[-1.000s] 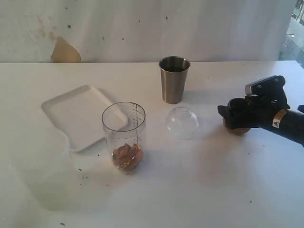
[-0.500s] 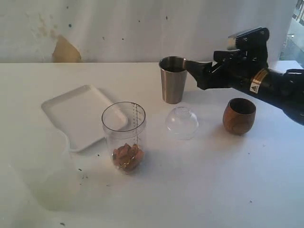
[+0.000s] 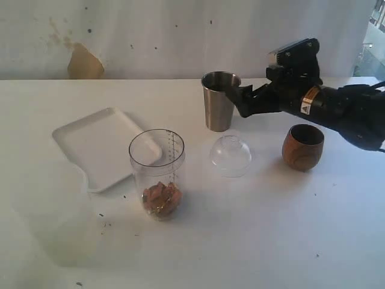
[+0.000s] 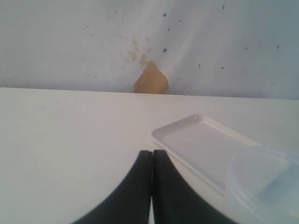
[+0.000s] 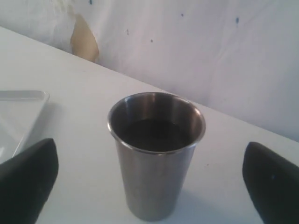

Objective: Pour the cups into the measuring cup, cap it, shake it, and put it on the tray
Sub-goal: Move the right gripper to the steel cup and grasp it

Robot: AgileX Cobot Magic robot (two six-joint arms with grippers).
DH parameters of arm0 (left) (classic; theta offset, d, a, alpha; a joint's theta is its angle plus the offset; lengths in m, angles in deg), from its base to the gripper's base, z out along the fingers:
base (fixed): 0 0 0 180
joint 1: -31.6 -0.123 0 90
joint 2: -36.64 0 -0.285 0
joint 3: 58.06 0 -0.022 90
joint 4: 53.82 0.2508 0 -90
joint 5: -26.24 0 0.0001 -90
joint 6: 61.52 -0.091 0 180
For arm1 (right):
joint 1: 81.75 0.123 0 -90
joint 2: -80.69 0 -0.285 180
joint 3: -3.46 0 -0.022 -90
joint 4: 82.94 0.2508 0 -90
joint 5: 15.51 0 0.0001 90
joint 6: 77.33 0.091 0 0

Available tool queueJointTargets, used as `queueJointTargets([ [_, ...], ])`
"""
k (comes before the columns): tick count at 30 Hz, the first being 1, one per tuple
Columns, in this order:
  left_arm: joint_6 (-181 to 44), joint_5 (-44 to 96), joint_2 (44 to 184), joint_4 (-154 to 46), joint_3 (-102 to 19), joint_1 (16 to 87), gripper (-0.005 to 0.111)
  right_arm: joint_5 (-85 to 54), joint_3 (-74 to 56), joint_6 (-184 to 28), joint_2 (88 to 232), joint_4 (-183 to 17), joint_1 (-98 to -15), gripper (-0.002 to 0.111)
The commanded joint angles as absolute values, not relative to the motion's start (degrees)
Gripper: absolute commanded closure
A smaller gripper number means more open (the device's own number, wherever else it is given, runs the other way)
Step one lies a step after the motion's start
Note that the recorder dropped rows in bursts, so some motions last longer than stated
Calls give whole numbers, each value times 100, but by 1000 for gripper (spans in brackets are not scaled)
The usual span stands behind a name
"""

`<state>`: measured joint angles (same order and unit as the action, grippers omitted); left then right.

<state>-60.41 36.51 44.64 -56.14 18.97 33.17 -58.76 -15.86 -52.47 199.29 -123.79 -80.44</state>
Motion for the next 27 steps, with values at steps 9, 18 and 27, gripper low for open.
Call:
queueJointTargets([
  [9, -6027, 3610, 4443, -5642, 1916, 3297, 106, -6239, -894, -5418, 21000, -12364, -7941, 3],
  [18, -6027, 3610, 4443, -5642, 1916, 3297, 106, -6532, -482, -5393, 21537, -12364, -7941, 3],
  [27, -6027, 3610, 4443, -5642, 1916, 3297, 106, -6575, 46, -5291, 21943, -12349, -7780, 3],
])
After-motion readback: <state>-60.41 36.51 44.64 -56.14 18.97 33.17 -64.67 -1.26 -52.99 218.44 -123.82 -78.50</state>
